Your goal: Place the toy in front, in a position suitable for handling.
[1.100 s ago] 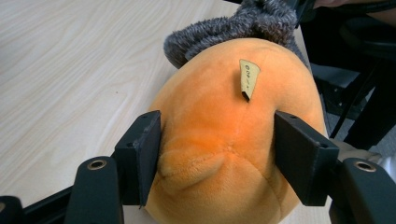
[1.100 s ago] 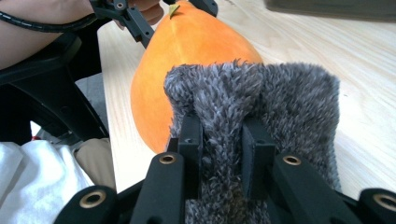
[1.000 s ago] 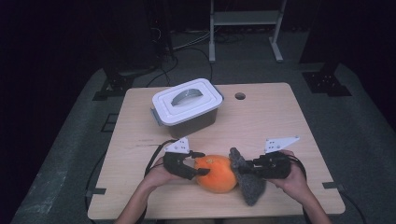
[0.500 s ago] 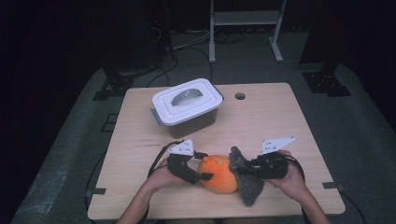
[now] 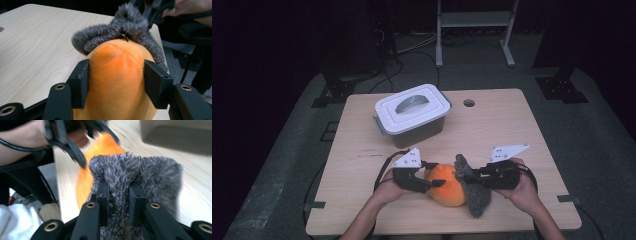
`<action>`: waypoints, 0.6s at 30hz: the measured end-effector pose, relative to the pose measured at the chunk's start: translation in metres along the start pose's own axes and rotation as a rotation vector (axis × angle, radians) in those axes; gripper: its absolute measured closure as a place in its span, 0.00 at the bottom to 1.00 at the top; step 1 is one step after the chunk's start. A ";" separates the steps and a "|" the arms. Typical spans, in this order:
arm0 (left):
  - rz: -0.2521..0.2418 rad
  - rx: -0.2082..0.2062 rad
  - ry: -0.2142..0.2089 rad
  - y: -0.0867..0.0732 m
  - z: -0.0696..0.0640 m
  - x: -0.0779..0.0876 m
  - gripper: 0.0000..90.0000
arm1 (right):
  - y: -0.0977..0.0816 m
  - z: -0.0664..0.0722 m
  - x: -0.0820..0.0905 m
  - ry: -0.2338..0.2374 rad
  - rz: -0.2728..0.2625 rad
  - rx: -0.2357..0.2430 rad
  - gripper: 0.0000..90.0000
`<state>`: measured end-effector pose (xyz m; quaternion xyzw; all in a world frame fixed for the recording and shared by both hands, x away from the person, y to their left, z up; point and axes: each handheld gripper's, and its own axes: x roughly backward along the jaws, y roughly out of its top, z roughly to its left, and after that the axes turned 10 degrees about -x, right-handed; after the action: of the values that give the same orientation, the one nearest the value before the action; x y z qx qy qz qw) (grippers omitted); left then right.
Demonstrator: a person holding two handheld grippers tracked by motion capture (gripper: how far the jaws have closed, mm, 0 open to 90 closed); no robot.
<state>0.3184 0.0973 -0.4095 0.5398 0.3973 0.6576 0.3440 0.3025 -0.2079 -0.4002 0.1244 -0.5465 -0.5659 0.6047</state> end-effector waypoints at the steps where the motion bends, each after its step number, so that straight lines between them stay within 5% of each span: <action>1: -0.006 0.015 0.003 0.000 0.002 0.001 0.48 | -0.002 -0.003 0.001 -0.012 0.006 -0.015 0.82; 4: 0.000 0.007 0.006 -0.001 0.001 0.000 0.48 | -0.003 -0.004 0.002 -0.006 -0.002 -0.028 0.82; 7: 0.000 -0.015 0.008 0.002 -0.003 -0.003 0.46 | 0.008 0.010 0.002 0.019 -0.047 0.016 0.82; 10: -0.025 0.017 0.002 0.003 -0.003 -0.005 0.37 | 0.010 0.018 -0.005 0.005 -0.016 0.046 0.82; 14: -0.046 0.044 -0.018 0.001 0.000 -0.003 0.28 | 0.005 0.014 -0.007 0.006 0.001 0.031 0.82; 18: 0.004 0.049 -0.044 -0.011 0.004 -0.006 0.17 | 0.000 0.005 -0.001 0.000 0.009 0.015 0.83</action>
<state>0.3236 0.0978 -0.4216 0.5630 0.4047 0.6364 0.3381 0.2984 -0.2048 -0.3987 0.1265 -0.5513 -0.5592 0.6062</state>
